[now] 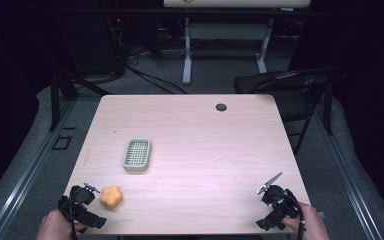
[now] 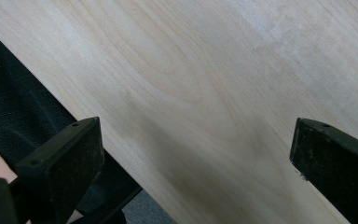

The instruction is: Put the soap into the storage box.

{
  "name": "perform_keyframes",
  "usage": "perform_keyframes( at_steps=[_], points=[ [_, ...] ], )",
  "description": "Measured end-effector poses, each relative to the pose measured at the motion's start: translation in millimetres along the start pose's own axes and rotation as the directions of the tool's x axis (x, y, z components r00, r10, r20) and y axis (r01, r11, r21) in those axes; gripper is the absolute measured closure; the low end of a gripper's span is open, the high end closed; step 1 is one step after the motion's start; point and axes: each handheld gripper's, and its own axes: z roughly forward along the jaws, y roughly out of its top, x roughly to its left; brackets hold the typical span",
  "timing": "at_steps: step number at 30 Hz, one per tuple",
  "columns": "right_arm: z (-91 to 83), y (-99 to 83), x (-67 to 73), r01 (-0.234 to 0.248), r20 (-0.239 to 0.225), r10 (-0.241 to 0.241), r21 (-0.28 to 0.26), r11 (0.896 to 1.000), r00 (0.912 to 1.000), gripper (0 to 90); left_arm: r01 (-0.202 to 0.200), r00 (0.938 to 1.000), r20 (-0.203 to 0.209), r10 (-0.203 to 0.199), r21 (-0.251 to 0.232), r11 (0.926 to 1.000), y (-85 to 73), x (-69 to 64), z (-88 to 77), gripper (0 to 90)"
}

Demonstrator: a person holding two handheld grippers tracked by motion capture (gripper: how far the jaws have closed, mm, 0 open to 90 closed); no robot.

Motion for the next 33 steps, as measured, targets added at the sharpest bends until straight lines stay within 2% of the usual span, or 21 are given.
perform_keyframes(
  at_steps=[13, 18, 22, 26, 27, 28, 33],
  points=[
    [1.4, 0.5, -0.6, 0.004, 0.0, -0.004, 0.006, 1.0, 1.0, 2.7, -0.013, 0.9999, 0.0, 0.013, -0.002, 0.9999, 1.4, 0.7, 0.6, 0.0],
    [1.9, -0.2, -1.1, 0.005, 0.0, -0.005, 0.001, 1.0, 1.0, 2.7, -0.029, 0.9996, -0.002, 0.029, -0.009, 0.9995, 5.2, 0.9, -3.7, 0.0],
    [2.1, 2.0, 1.3, 0.017, -0.002, -0.017, -0.005, 1.0, 0.9998, 2.7, -0.043, 0.999, -0.008, 0.043, -0.01, 0.999, 10.7, 1.8, -6.7, 0.0],
    [2.4, 4.1, 3.9, 0.032, 0.003, -0.032, 0.018, 0.999, 0.9995, 2.7, -0.052, 0.9986, 0.002, 0.052, -0.013, 0.9986, 18.3, 2.2, -8.1, 0.0],
    [2.0, 5.2, 2.8, 0.048, -0.001, -0.048, 0.032, 0.998, 0.9988, 2.7, -0.059, 0.9982, 0.007, 0.059, -0.015, 0.9981, 20.8, 2.3, -8.1, 0.0],
    [3.5, 4.7, 3.7, 0.034, 0.0, -0.034, 0.016, 0.999, 0.9994, 2.7, -0.064, 0.9979, 0.012, 0.064, -0.015, 0.9978, 23.6, 2.2, -8.3, 0.0],
    [5.0, 6.2, 3.2, 0.03, -0.004, -0.03, 0.031, 0.999, 0.9995, 2.7, -0.078, 0.9967, 0.023, 0.078, -0.008, 0.9969, 38.0, 2.1, -6.6, 0.0]
  ],
)
